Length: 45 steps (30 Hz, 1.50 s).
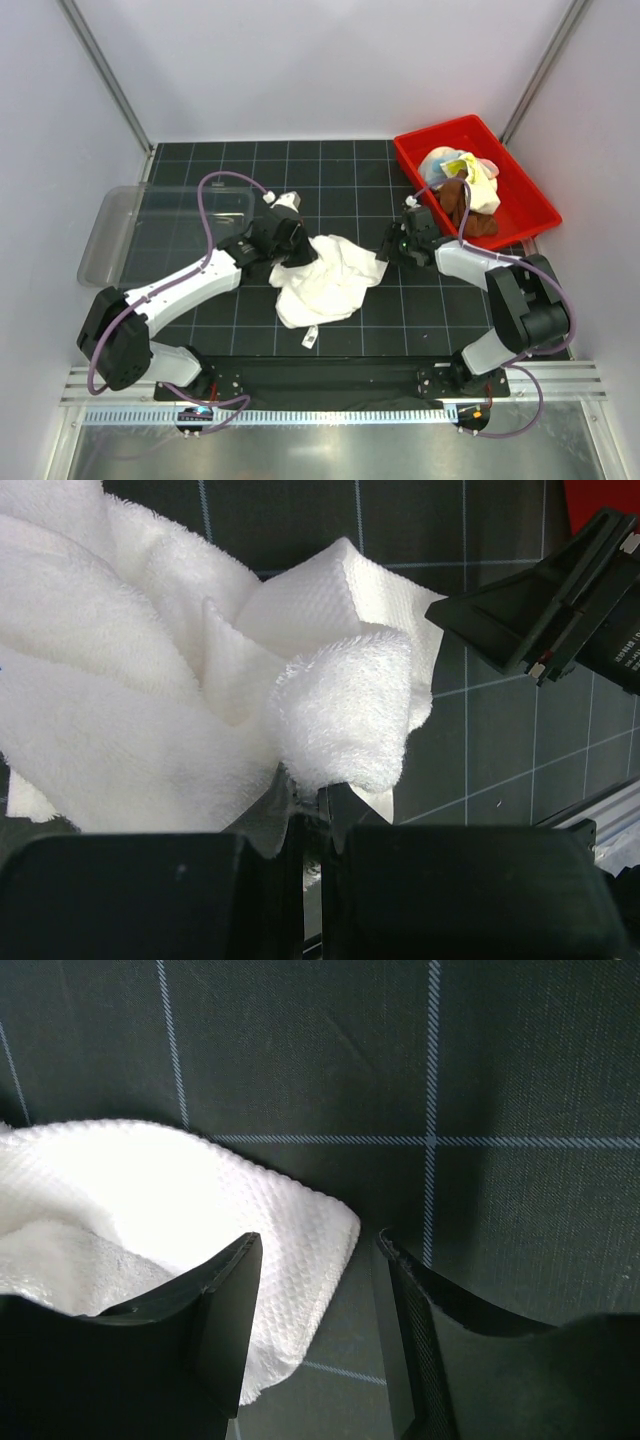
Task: Fold and stack the towels
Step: Flatten out the crumpled towel
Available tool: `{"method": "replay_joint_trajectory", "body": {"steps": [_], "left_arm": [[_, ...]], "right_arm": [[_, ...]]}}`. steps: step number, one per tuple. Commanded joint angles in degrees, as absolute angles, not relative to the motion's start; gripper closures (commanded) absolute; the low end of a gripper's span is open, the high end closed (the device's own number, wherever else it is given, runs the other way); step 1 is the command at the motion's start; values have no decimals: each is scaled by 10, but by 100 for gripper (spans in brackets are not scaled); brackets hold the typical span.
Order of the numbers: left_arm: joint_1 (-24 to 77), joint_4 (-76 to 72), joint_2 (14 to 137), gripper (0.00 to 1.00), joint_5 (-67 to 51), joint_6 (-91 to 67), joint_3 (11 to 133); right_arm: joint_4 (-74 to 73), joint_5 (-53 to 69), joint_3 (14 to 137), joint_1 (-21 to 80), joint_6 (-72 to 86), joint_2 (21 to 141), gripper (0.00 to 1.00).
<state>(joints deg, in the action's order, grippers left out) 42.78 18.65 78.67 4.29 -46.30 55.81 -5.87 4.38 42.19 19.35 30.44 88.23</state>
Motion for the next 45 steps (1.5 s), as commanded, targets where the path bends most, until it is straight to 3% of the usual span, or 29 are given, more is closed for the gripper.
{"method": "replay_joint_trajectory", "body": {"steps": [1, 7, 11, 12, 15, 16, 17, 19, 20, 23, 27, 30, 35, 42, 45], "left_arm": [[432, 171, 792, 100, 35, -468, 564], [433, 167, 799, 100, 33, -470, 564], [438, 164, 803, 100, 30, -473, 566], [438, 163, 804, 100, 25, -477, 565], [449, 162, 801, 96, 6, -492, 569], [467, 161, 800, 88, 3, -497, 577], [483, 160, 805, 69, 2, -505, 584], [511, 158, 820, 51, -38, -505, 607], [524, 159, 833, 37, -60, -505, 638], [517, 200, 876, 25, -109, -470, 723], [460, 309, 892, 23, -59, -367, 824], [397, 313, 896, 21, -81, -316, 861], [352, 302, 968, 20, -112, -219, 932], [357, 260, 1082, 20, -290, -138, 992], [357, 238, 1106, 21, -303, -140, 1016]], "right_arm": [[-18, 16, 418, 209, 302, 890, 46], [-8, 7, 413, 222, 301, 889, 62], [-4, -27, 419, 222, 294, 904, 88], [-5, -33, 427, 221, 288, 903, 99], [-110, -119, 484, 221, 263, 875, 99], [-153, -145, 507, 221, 255, 856, 99], [-220, -166, 550, 221, 232, 846, 99], [-270, -212, 585, 220, 210, 815, 99], [-302, -223, 599, 217, 200, 807, 99], [-342, -250, 642, 187, 171, 783, 99], [-322, -213, 643, 118, 118, 771, 99], [-306, -136, 637, 80, 114, 771, 99], [-306, -112, 630, 74, 136, 755, 99], [-369, -92, 678, 70, 173, 697, 99], [-303, -35, 652, 70, 184, 623, 99]]}}
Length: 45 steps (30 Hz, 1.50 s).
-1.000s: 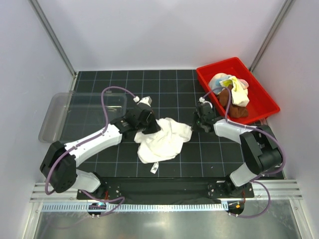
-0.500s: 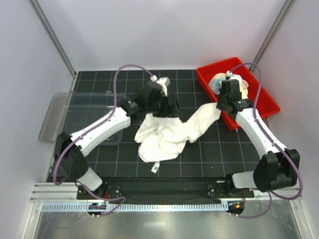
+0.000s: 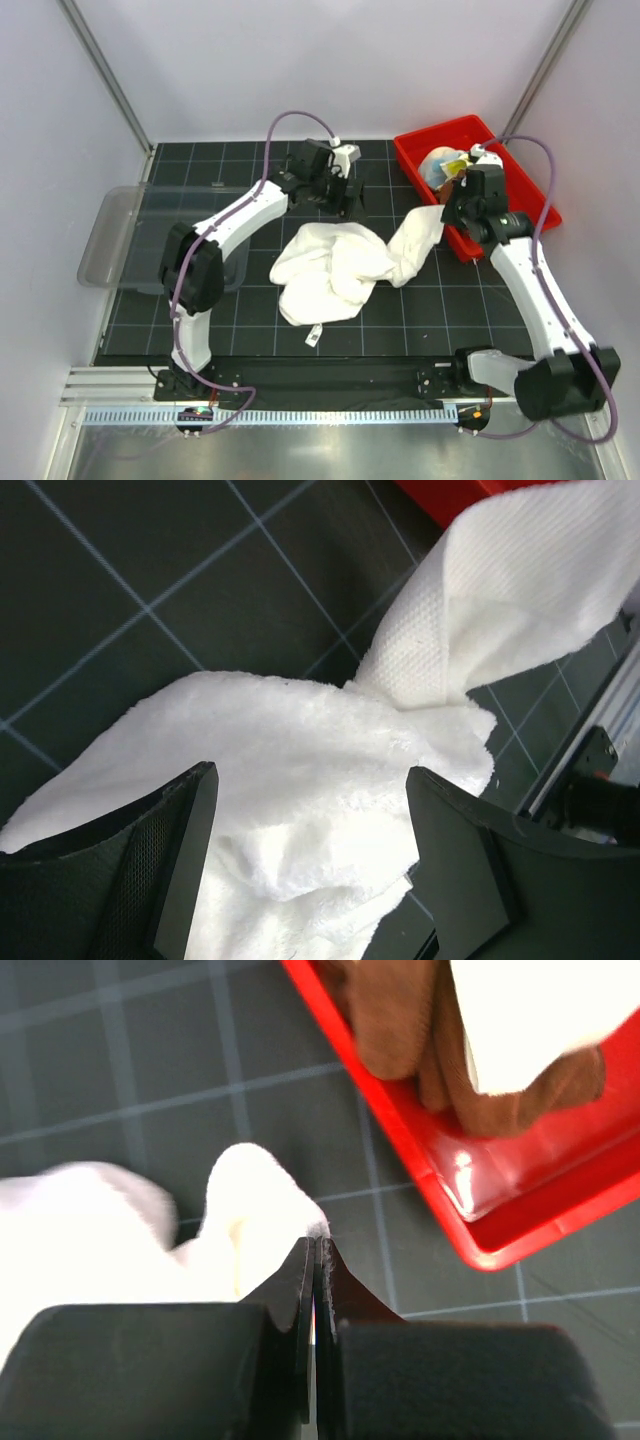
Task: Fold and stack the towels
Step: Flatten out the crumpled towel
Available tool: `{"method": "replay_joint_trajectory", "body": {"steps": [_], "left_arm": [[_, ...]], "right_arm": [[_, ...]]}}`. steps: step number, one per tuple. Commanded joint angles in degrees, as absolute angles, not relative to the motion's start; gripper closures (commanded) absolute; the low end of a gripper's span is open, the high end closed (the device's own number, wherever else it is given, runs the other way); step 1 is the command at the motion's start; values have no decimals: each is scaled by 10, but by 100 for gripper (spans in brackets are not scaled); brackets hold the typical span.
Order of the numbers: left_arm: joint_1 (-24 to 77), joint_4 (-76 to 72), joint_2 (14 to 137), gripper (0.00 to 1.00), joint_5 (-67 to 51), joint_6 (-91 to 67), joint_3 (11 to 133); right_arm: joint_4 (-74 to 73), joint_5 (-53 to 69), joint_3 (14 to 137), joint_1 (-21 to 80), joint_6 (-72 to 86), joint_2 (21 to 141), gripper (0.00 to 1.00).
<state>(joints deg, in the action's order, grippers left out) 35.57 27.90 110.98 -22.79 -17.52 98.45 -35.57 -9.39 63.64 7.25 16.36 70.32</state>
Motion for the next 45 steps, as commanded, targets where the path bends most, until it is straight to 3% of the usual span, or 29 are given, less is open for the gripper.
{"method": "replay_joint_trajectory", "body": {"steps": [1, 5, 16, 27, 32, 36, 38, 45], "left_arm": [[357, 236, 1108, 21, -328, -139, 1025], [363, 202, 1095, 20, -388, -131, 1024], [431, 153, 1062, 17, -341, -108, 982], [487, 69, 1092, 19, -153, -201, 927], [496, 93, 1119, 20, -119, -190, 930], [496, 146, 1143, 22, -103, -187, 901], [496, 156, 1127, 25, -93, -211, 860], [501, 160, 977, 49, -16, -330, 645]], "right_arm": [[-259, -29, 643, 69, 190, 607, 99], [-227, -8, 658, 69, 196, 576, 99], [-204, 76, 656, 70, 252, 571, 99], [-182, 89, 643, 70, 273, 564, 99], [-268, 4, 642, 70, 282, 620, 99], [-304, -16, 612, 70, 294, 637, 77], [-322, -42, 600, 69, 287, 641, 72], [-342, -21, 539, 70, 296, 650, 54]]}}
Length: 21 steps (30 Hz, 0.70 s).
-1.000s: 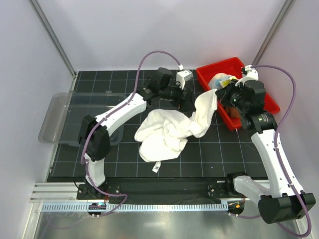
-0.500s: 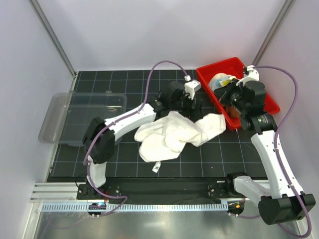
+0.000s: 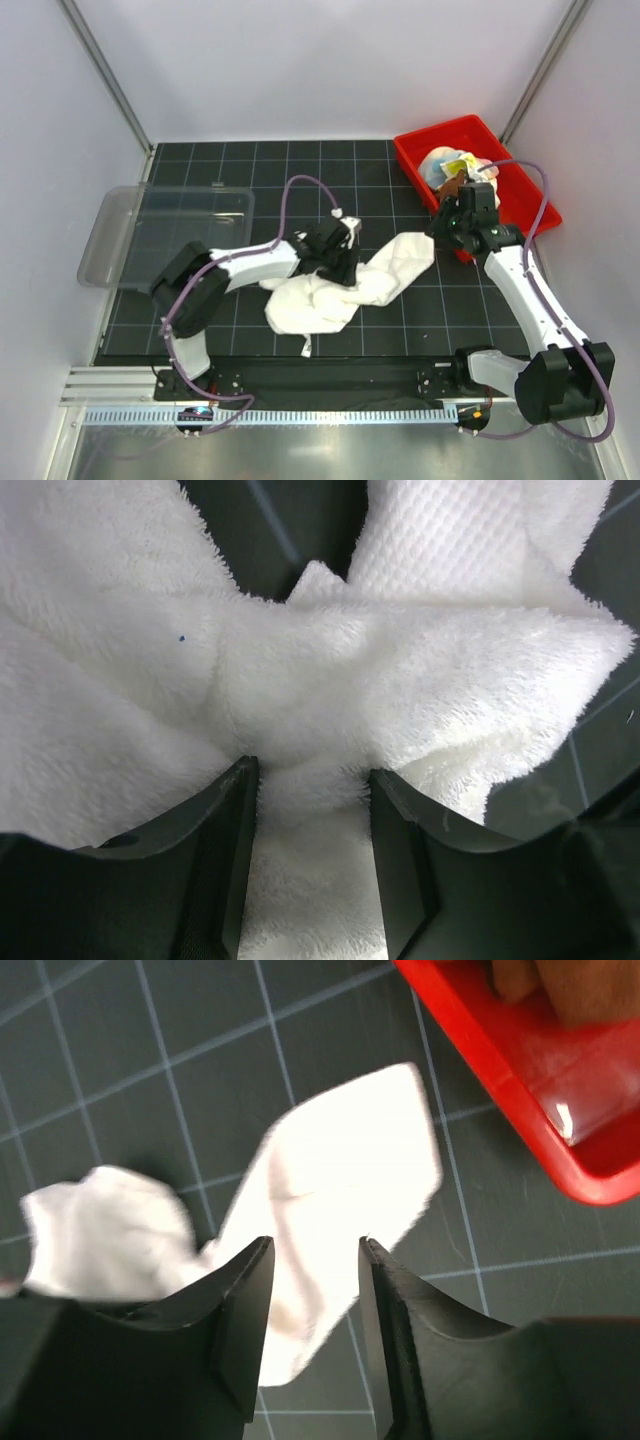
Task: Fold and stack the towels
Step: Flatten out the crumpled towel
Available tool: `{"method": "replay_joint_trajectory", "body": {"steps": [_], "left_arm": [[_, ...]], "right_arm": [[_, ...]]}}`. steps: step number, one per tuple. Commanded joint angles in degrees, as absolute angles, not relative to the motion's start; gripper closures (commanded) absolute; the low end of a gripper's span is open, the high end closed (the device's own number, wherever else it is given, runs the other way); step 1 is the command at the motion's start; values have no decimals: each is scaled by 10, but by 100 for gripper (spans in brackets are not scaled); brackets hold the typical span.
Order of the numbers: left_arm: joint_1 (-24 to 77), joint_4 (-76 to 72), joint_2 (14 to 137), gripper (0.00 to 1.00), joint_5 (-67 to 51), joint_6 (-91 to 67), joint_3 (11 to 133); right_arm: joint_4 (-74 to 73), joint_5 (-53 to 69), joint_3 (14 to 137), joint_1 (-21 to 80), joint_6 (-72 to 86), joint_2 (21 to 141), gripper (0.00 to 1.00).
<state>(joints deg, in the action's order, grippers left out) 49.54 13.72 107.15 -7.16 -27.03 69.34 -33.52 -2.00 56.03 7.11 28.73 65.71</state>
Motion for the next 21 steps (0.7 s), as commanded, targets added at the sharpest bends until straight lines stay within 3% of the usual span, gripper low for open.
{"method": "replay_joint_trajectory", "body": {"steps": [1, 8, 13, 21], "left_arm": [[501, 168, 942, 51, -8, -341, 609], [503, 144, 839, 51, 17, -360, 514], [502, 149, 837, 51, 24, -351, 511], [502, 149, 850, 52, 22, -351, 516]], "right_arm": [[-338, -21, 518, 69, 301, 650, 53], [-235, -8, 440, 70, 320, 692, 39], [-125, 61, 418, 69, 291, 738, 36], [-69, 60, 432, 66, 254, 843, 30]]}}
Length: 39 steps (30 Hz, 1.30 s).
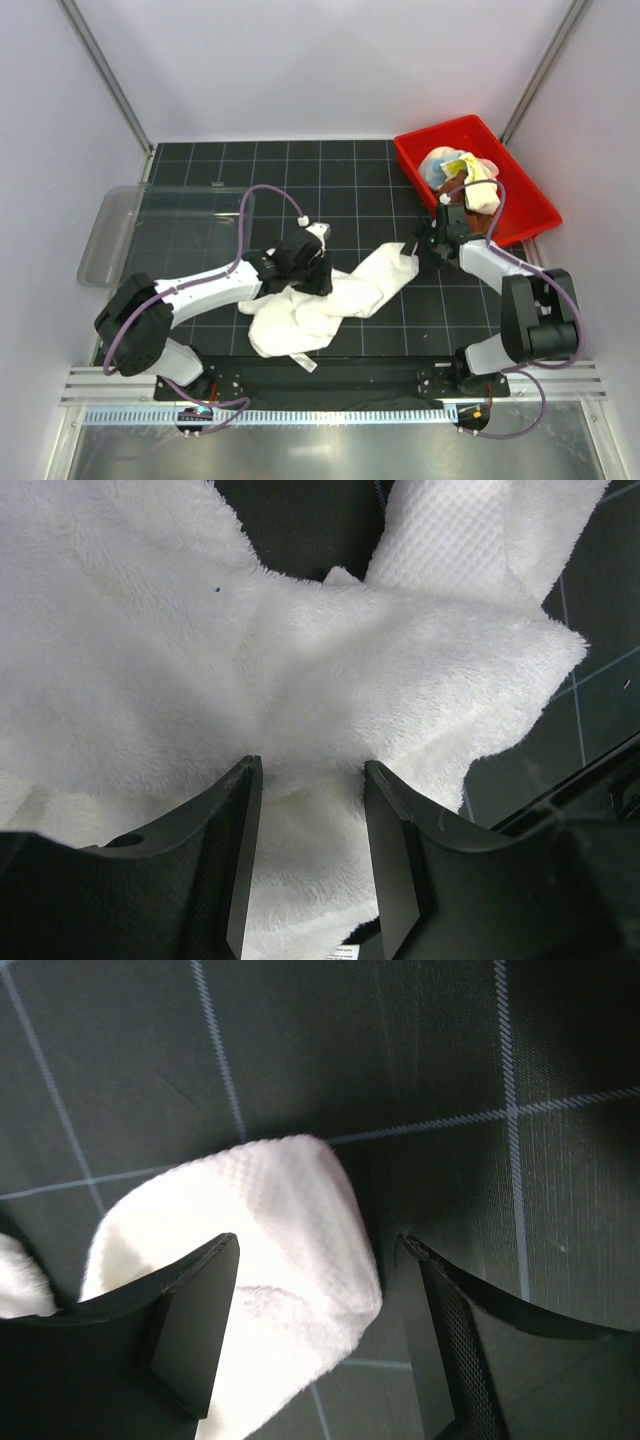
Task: Fold and stack the towels
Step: Flatten out the crumpled towel
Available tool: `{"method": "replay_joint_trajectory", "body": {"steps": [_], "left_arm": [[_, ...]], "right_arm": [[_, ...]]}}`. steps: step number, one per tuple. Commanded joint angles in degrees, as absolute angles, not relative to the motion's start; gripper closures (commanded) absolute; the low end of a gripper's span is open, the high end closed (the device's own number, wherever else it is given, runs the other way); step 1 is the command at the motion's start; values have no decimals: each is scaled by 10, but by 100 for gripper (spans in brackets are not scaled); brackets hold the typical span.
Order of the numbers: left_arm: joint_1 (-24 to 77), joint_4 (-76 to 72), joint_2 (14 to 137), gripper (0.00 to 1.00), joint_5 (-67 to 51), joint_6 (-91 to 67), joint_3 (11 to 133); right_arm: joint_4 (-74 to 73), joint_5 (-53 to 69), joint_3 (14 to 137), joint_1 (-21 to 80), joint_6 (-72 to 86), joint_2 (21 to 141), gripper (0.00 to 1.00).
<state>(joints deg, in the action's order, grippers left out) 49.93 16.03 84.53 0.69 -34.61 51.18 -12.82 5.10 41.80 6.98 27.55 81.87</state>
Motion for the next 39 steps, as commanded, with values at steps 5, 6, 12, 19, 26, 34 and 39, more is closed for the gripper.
{"method": "replay_joint_trajectory", "body": {"steps": [5, 6, 12, 19, 26, 34, 39], "left_arm": [[503, 150, 848, 52, 21, -351, 516], [502, 151, 848, 52, 21, -351, 516], [502, 153, 850, 52, 24, -351, 519], [502, 177, 830, 51, -25, -347, 593], [483, 278, 811, 28, 20, -238, 821], [480, 214, 868, 23, -74, -171, 853], [486, 139, 896, 22, -118, -197, 843]], "right_arm": [[-34, 82, 441, 60, 234, 890, 28], [-24, 101, 441, 58, 231, 894, 28], [-4, 135, 432, 57, 209, 896, 56], [-181, 99, 554, 57, 181, 756, 99], [-294, 158, 685, 58, 212, 647, 99], [-244, 217, 691, 57, 333, 586, 99], [-171, 240, 686, 57, 406, 551, 99]]}}
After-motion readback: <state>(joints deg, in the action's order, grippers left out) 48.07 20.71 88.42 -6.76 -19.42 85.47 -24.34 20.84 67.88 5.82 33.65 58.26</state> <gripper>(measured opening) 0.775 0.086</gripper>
